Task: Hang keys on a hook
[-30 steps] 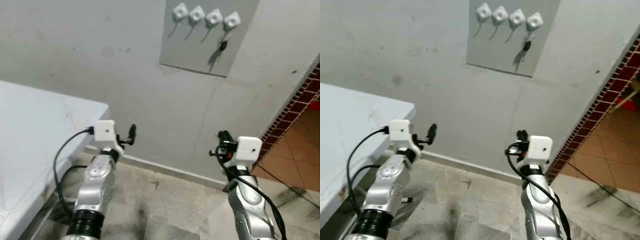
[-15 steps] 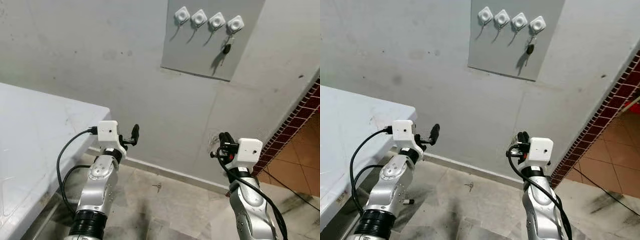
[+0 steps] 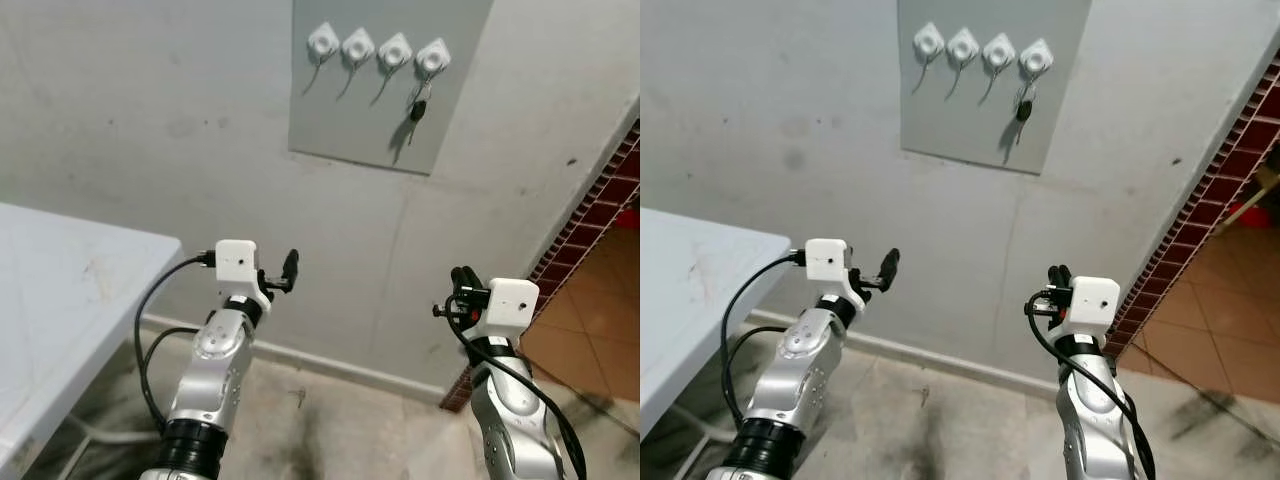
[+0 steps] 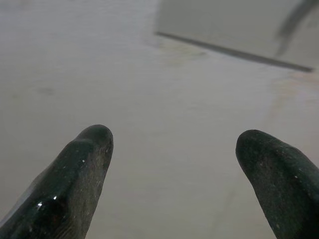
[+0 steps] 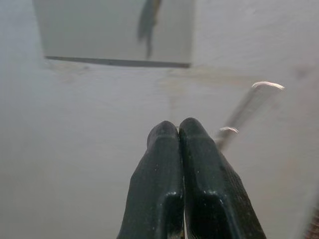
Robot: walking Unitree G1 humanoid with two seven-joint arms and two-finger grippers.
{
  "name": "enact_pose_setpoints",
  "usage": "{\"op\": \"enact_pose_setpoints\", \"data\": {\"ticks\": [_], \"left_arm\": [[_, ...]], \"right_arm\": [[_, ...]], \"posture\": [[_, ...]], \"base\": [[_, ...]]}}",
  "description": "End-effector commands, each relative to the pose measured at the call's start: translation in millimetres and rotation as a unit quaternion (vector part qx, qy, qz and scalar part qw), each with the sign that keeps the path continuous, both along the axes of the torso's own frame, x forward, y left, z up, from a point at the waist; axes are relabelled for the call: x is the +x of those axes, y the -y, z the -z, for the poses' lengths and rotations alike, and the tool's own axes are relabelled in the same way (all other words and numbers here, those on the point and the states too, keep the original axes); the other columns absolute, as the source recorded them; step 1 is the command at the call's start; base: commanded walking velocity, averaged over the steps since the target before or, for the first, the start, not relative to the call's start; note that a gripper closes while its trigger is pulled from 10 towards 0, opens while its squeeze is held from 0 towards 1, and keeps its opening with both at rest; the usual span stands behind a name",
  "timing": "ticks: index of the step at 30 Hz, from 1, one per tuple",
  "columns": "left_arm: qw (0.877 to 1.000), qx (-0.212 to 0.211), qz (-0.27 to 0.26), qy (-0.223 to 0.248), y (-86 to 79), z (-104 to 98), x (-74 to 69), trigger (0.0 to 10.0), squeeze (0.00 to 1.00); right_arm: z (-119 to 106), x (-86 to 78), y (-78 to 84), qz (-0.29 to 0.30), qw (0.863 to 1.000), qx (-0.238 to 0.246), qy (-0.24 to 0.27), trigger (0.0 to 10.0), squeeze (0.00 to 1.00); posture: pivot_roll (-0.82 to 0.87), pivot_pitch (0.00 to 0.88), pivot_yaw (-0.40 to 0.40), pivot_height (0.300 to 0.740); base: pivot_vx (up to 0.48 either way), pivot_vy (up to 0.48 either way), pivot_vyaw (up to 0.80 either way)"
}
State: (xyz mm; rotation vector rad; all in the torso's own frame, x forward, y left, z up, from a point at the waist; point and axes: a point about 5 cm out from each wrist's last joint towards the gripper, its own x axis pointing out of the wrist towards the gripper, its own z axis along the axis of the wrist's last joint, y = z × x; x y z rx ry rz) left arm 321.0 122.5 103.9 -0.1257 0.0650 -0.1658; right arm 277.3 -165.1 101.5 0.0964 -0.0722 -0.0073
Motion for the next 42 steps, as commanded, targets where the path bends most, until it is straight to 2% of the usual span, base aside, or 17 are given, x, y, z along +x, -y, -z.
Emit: {"op": "enact_pose_setpoints", "data": {"ticks": [1, 35, 39, 42], "left_arm": [[1.0, 0.003, -0.004, 0.0, -1.1, -2.4, 1.4, 10.0, 0.0], [1.0, -0.008, -0.021, -0.009, -3.4, -0.5, -1.9, 10.0, 0.0], [0.999, -0.022, -0.023, -0.007, -1.0, -2.1, -2.8, 10.0, 0.0], [0.999, -0.017, -0.029, -0.011, 1.4, -2.5, -2.6, 10.0, 0.0]], "right_arm": [[-5.8, 1.7, -1.4, -0.005, 1.0, -0.003, 0.01, 10.0, 0.0], [-4.0, -1.3, -2.9, -0.012, 1.0, -0.005, 0.003, 10.0, 0.0], [-2.4, -0.9, -4.0, -0.02, 1.0, -0.008, -0.006, 10.0, 0.0], [0.1, -0.8, -4.4, -0.026, 0.999, -0.005, -0.019, 10.0, 0.0]], "posture": [[0.05, 0.005, -0.06, 0.74], [0.06, 0.027, -0.067, 0.74], [0.05, 0.032, -0.065, 0.74], [0.05, 0.032, -0.065, 0.74]], "base": [[0.345, 0.0, 0.0], [0.33, 0.0, 0.0], [0.0, 0.0, 0.0], [0.0, 0.0, 0.0]]}}
